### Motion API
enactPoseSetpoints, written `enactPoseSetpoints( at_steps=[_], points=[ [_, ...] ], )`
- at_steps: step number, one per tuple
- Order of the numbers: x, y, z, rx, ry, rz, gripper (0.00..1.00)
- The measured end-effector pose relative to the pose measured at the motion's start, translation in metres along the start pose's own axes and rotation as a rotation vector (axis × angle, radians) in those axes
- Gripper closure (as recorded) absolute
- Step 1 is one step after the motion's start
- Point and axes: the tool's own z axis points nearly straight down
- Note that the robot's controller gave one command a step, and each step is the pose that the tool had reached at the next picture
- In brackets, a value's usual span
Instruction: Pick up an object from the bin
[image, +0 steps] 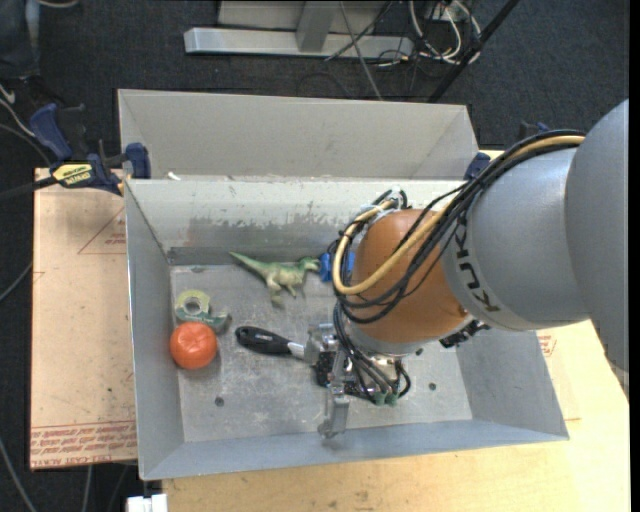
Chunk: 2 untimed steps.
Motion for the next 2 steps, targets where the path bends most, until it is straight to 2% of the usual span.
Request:
enactPoseSetpoints(
  at_steps=[1, 2],
  points=[
    [-0.002, 0.000, -0.004, -0.001, -0.007, 0.003, 0.00],
    [-0.044, -0.046, 0.004, -0.002, -0.010, 0.029, 0.00]
  ],
)
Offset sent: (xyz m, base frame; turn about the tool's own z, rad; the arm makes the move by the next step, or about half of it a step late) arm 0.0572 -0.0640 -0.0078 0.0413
